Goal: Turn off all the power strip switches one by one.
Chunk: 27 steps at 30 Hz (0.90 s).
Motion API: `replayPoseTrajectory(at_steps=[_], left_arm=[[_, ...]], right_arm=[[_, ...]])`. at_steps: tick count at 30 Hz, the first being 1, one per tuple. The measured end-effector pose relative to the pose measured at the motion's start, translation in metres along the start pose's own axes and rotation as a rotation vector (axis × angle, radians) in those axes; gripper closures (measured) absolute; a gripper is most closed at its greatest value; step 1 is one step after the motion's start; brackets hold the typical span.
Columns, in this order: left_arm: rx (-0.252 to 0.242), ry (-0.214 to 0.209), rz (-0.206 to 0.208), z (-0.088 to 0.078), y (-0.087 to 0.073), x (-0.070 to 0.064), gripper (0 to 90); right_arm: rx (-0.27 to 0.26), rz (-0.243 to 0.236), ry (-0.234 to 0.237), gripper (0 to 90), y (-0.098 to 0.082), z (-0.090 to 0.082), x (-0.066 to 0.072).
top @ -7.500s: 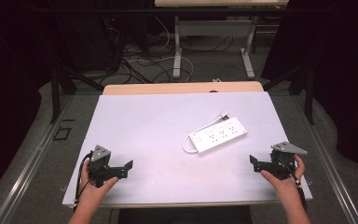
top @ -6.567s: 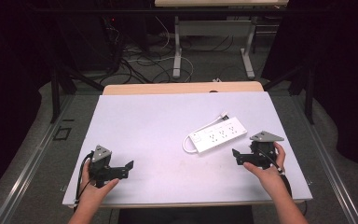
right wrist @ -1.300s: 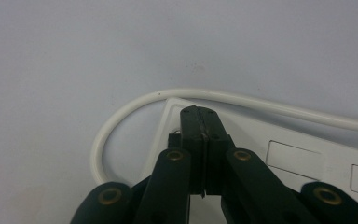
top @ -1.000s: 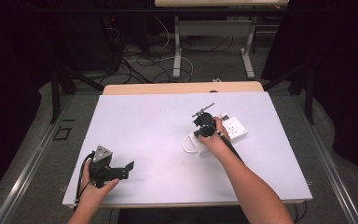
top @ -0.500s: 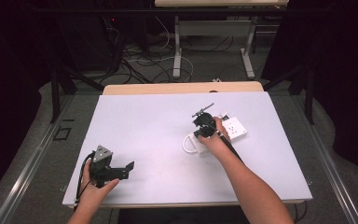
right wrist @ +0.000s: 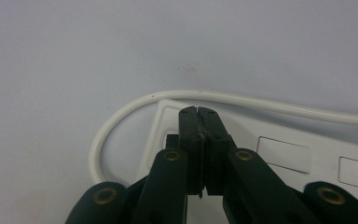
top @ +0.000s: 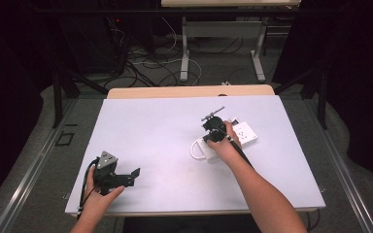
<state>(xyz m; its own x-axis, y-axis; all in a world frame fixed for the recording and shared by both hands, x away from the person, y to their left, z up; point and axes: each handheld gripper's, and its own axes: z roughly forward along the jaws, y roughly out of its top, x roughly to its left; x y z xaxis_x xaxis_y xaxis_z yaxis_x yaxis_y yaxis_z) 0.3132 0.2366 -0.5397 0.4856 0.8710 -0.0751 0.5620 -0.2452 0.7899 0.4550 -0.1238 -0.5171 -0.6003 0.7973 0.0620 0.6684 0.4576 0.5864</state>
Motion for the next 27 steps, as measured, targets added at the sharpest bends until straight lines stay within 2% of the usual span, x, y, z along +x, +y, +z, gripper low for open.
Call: replayPoseTrajectory(at_steps=[1,2,4,5,6,7,8,9,10,13,15,18,21,23,24,27], left_arm=[[-0.001,0.0,-0.001,0.0,0.0,0.0,1.1],[0.0,-0.001,-0.001,0.0,0.0,0.0,1.1],[0.0,-0.002,-0.002,0.0,0.0,0.0,1.1],[0.001,-0.003,-0.001,0.0,0.0,0.0,1.1],[0.001,-0.002,-0.001,0.0,0.0,0.0,1.1],[0.001,-0.002,-0.001,0.0,0.0,0.0,1.1],[0.001,-0.003,-0.001,0.0,0.0,0.0,1.1],[0.001,-0.003,-0.001,0.0,0.0,0.0,1.1],[0.001,-0.003,-0.001,0.0,0.0,0.0,1.1],[0.001,-0.003,-0.001,0.0,0.0,0.0,1.1],[0.002,-0.003,-0.001,0.001,0.0,0.0,1.2],[0.002,-0.003,-0.002,0.001,0.0,0.0,1.2],[0.001,-0.003,-0.003,0.001,0.0,0.0,1.2],[0.002,-0.004,-0.004,0.001,0.0,0.0,1.2],[0.002,-0.003,-0.004,0.0,0.0,0.0,1.2],[0.002,-0.004,-0.004,0.0,0.0,0.0,1.2]], right_arm=[[0.024,0.01,-0.011,89.8,0.001,-0.002,0.0],[0.007,0.005,-0.008,89.8,0.001,-0.002,-0.001],[0.017,0.018,-0.02,89.8,0.001,-0.003,-0.003],[0.001,0.025,-0.02,89.8,0.001,-0.004,-0.005],[0.014,0.032,-0.032,89.8,0.001,-0.005,-0.005],[0.004,0.027,-0.019,89.8,0.001,-0.005,-0.007],[0.005,0.028,-0.028,89.8,0.001,-0.006,-0.008],[0.008,0.056,-0.035,89.8,0.002,-0.007,-0.008],[-0.002,0.039,-0.036,89.8,0.001,-0.007,-0.01],[-0.011,0.052,-0.052,89.7,0.001,-0.007,-0.012],[0.007,0.059,-0.05,89.7,0.002,-0.008,-0.013],[0.004,0.067,-0.064,89.7,0.001,-0.008,-0.016],[0.002,0.06,-0.069,89.7,0.001,-0.009,-0.019],[0.006,0.077,-0.076,89.8,0.001,-0.009,-0.02],[-0.012,0.076,-0.083,89.7,0.001,-0.009,-0.023],[0.004,0.076,-0.09,89.6,0.0,-0.01,-0.026]])
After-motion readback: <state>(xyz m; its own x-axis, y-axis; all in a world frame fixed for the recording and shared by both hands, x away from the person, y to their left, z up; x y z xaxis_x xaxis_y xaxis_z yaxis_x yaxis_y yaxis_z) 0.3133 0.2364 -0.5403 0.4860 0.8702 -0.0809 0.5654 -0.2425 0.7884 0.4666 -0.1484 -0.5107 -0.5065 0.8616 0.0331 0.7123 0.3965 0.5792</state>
